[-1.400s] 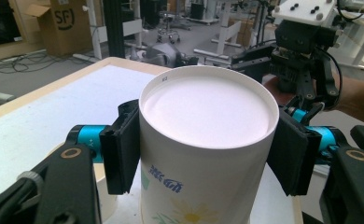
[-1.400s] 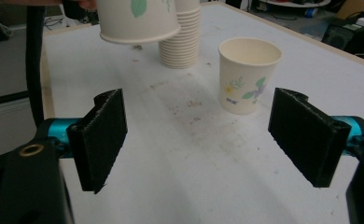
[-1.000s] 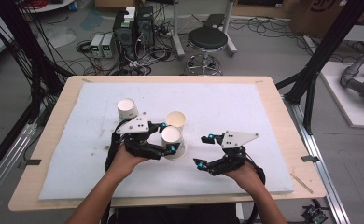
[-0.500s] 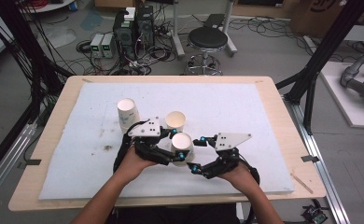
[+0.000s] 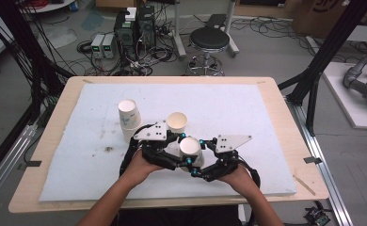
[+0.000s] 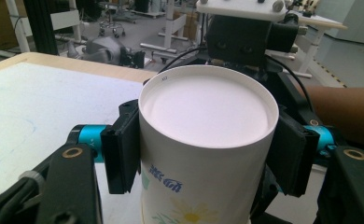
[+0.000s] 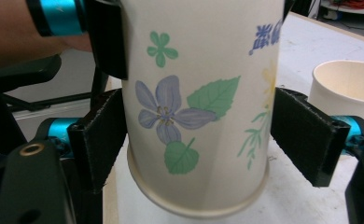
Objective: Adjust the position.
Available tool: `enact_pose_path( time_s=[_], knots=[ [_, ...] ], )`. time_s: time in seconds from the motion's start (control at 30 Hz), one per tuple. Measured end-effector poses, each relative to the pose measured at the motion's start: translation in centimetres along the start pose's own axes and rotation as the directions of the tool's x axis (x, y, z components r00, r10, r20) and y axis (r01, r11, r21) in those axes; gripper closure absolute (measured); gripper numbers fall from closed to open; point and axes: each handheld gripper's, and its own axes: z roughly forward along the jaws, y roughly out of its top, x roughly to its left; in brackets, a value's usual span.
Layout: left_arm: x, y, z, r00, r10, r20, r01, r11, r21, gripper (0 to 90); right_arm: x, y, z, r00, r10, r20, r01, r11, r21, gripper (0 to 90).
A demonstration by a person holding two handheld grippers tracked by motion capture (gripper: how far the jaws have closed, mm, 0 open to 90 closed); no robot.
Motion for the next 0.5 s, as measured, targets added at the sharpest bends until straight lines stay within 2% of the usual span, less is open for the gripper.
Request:
enact_pose_path(
  time_s=[0.13, 0.23, 0.4, 0.5],
  knots=[
    [-0.06, -0.06, 0.15, 1.0, 0.002, 0.007, -0.002, 1.0, -0.002, 35.1, -0.13, -0.15, 0.15, 0.9999, 0.007, -0.009, -0.007, 1.0, -0.004, 20.7],
    [-0.01, -0.12, 0.07, 1.0, -0.001, 0.009, 0.001, 1.0, -0.008, 35.2, -0.15, -0.2, 0.13, 0.9992, 0.009, -0.039, -0.01, 1.0, -0.007, 27.6],
    [-0.05, -0.15, -0.11, 0.9998, 0.009, 0.017, -0.009, 0.9999, -0.01, 35.6, -0.15, -0.25, 0.14, 0.9988, 0.007, -0.048, -0.008, 1.0, -0.018, 32.0],
    [-0.23, -0.19, -0.15, 0.9997, 0.026, 0.005, -0.025, 0.9995, -0.018, 34.8, -0.09, -0.2, 0.11, 0.9988, -0.005, -0.049, 0.004, 1.0, -0.016, 35.0]
  ],
)
